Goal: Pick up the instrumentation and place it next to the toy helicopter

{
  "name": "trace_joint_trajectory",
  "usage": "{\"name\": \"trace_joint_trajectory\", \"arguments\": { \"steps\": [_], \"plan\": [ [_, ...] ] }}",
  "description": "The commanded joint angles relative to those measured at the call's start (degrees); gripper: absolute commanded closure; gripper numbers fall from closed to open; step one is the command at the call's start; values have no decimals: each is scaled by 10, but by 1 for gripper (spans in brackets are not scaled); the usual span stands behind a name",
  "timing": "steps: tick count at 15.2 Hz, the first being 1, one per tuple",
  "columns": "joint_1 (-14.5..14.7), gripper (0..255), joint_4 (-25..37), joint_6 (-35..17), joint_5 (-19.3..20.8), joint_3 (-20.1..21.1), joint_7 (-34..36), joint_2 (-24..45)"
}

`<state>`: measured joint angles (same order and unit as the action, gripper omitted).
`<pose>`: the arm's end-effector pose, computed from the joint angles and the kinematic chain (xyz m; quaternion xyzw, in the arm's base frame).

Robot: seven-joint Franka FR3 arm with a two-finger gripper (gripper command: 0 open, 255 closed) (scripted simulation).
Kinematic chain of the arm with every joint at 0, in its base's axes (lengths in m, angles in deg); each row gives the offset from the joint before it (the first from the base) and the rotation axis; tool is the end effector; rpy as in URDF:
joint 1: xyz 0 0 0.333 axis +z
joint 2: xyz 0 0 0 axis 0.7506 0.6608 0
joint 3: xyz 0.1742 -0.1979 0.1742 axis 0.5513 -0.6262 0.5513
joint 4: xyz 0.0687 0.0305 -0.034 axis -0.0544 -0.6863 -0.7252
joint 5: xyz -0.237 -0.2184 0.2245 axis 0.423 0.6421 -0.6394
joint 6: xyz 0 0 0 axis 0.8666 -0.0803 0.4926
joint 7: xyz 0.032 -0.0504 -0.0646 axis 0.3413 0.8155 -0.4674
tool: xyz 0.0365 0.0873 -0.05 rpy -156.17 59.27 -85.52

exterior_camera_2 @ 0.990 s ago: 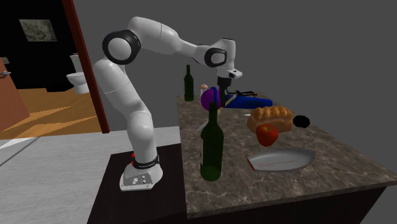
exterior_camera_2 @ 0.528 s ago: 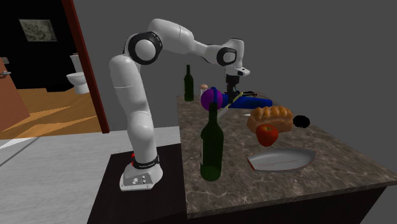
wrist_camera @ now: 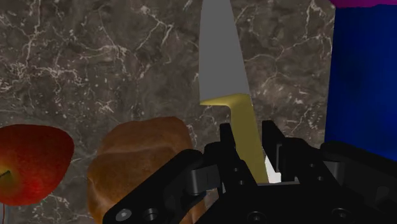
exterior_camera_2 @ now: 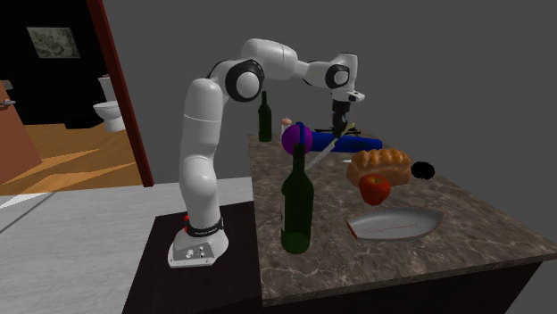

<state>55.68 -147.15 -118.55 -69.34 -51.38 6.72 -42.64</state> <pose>0.6165 0.1667 0.5141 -0.9949 0.0983 -0.0055 0.0204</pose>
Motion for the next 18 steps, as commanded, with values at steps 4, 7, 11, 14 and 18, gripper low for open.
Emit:
{"name": "trace_joint_trajectory", "arguments": {
  "steps": [4,7,11,14,18],
  "plan": [
    [17,255,117,25,16,3,18,93],
    [17,255,93,1,15,2,18,92],
    [16,255,64,-29,16,2,18,94],
    [15,255,45,-51,16,2,17,96],
    [15,255,21,-79,17,1,17,101]
  ]
}}
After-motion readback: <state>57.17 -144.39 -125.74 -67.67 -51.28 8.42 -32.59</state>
